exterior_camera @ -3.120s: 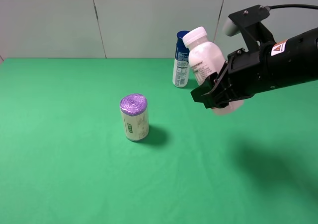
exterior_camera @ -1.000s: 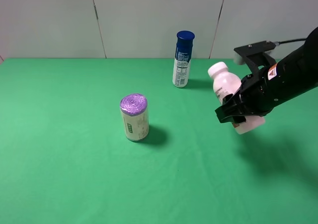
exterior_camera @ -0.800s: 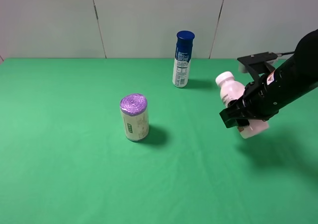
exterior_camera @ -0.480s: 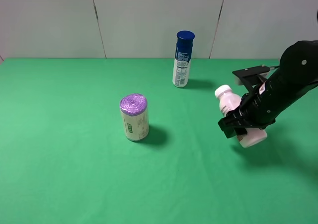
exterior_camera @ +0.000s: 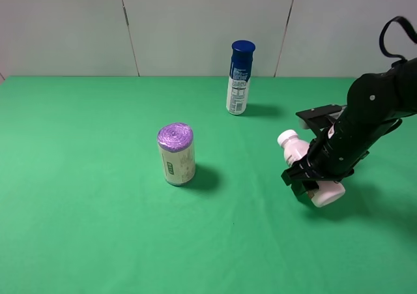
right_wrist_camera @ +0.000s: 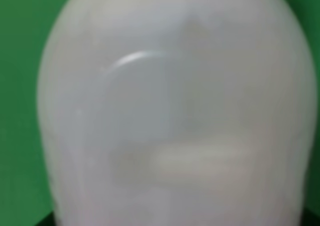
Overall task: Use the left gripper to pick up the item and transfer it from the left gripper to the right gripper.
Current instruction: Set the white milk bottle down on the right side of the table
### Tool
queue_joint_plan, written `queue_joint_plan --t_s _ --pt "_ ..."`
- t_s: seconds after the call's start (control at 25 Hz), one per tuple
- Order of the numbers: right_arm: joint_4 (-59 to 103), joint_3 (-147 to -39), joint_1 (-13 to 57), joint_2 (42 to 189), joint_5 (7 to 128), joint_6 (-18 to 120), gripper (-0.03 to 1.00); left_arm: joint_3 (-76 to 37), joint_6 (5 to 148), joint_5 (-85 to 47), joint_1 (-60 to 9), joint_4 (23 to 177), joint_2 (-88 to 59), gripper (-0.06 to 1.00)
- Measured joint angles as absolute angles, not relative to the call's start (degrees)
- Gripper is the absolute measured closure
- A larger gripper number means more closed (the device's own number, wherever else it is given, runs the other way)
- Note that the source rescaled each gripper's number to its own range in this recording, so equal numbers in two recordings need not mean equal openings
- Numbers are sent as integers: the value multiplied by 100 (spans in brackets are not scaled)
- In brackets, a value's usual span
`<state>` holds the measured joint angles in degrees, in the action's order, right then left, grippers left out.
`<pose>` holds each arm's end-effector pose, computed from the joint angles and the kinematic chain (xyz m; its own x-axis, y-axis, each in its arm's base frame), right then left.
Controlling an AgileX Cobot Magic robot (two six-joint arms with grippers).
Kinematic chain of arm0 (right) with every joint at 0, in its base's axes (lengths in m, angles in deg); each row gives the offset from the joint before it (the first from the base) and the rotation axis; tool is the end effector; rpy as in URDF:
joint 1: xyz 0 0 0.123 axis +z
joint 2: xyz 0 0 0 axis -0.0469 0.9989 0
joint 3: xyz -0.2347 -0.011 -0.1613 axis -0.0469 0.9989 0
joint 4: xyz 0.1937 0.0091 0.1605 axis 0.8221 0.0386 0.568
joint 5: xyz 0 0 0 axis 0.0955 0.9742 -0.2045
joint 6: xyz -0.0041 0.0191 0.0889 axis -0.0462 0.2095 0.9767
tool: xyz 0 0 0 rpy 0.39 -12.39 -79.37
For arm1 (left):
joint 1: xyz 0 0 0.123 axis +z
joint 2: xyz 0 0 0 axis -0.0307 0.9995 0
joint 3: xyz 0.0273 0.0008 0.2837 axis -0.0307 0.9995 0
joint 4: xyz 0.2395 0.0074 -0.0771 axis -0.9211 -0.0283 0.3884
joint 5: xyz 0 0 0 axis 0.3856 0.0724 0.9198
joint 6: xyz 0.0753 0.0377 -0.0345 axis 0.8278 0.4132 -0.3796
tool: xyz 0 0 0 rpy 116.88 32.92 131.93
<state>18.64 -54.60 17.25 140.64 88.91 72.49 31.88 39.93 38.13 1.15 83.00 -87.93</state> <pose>0.2484 0.0938 0.1243 -0.9424 -0.3042 -0.1391 -0.3125 0.9490 0.0422 -0.0046 0.0047 0.2739 -0.4639 -0.0323 -0.8853 -0.1024 0.9946 0.0174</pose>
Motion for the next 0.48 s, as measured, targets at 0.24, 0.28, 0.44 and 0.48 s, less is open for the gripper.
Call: queue_joint_plan --t_s 0.24,0.28,0.44,0.48 --pt "1852 -5460 1725 14099 8842 7249 89 3188 3993 3813 115 8300 -8793 -1" --pt "1847 -5460 1725 14099 8843 7249 89 3188 3993 3813 115 8300 -8793 -1" --pt "1841 -5460 1725 14099 8843 7249 89 3188 3993 3813 115 8300 -8793 -1" --pt "1839 -5460 1725 14099 8843 7249 89 3188 3993 3813 115 8300 -8793 -1"
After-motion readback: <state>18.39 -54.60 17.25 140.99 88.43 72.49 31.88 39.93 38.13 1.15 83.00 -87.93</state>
